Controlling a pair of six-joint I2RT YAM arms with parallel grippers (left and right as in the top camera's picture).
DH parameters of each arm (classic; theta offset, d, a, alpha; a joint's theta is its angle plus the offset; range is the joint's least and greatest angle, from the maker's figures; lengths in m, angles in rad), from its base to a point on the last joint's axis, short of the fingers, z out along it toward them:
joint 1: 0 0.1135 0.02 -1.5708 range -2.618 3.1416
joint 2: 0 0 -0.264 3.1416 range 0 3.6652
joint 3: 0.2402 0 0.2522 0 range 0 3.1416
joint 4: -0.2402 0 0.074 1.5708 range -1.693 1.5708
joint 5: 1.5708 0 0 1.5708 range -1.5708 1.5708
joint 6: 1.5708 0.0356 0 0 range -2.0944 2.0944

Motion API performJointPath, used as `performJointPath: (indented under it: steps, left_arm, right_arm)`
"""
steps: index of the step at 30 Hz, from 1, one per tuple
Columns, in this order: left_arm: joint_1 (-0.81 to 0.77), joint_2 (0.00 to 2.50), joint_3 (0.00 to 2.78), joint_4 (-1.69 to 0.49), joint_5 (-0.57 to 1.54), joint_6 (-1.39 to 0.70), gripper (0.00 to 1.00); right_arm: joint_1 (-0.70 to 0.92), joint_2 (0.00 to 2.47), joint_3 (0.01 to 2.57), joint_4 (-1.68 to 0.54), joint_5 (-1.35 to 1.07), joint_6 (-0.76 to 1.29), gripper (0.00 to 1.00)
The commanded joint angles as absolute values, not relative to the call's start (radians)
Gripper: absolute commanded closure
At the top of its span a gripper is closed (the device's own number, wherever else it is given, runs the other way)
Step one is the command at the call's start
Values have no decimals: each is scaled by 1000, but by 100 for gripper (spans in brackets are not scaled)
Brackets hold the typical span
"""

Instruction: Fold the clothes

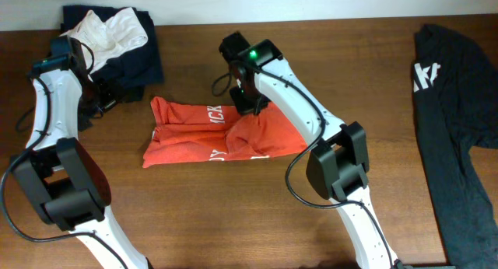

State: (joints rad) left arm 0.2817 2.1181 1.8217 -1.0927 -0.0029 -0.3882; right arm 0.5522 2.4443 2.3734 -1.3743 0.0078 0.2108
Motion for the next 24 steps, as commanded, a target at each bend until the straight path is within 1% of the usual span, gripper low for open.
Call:
performJointPath:
  steps: [1,6,7,8,9,10,12,13,14,15,16,17,18,21,24]
  left_arm:
    - [282,2113,1833,-1093,4,-389,1]
    - [282,2113,1833,-1090,4,-389,1]
    - [282,2113,1833,-1089,4,-389,1]
    - [282,2113,1832,-1090,4,-389,1]
    - [282,2113,1833,-1090,4,-389,1]
    - [282,2113,1832,-1090,4,-389,1]
    - [282,2113,1832,-1090,4,-389,1]
    - [282,2113,1832,-1090,5,-389,1]
    - [282,2113,1833,-1089,4,-389,1]
    - [282,2113,1833,-1090,5,-389,1]
    - [282,2113,1833,-1089,5,-389,1]
    - [282,2113,1832,-1089,4,-389,1]
    - [282,2113,1832,-1090,4,-388,1]
    - [283,2113,1832,-1089,4,-389,1]
    - [282,2113,1832,-1083,4,-389,1]
  right_arm:
    - [551,2442,2376,-1376,-167,225,96]
    - [601,2443,2360,-1392,-181,217,96]
    - [616,2443,2360,-1406,-181,217,84]
    - [624,2443,2360,-1420,-181,217,66]
    - [622,2439,2372,-1443,-181,217,52]
    - [599,2437,2428,-1496,-180,217,44]
    - [536,2436,2551,-1598,-179,218,5]
    - [498,2436,2595,-1644,-180,218,1]
    - [453,2436,2616,-1691,-180,217,0]
    - [419,2436,2605,-1699,-186,217,20]
    - [392,2436,2580,-1699,-204,217,48]
    - [380,2437,2553,-1699,-211,217,72]
    - [374,2437,2460,-1698,-207,218,96]
    - [398,2437,2290,-1694,-219,218,96]
    - [432,2437,2170,-1634,-236,217,96]
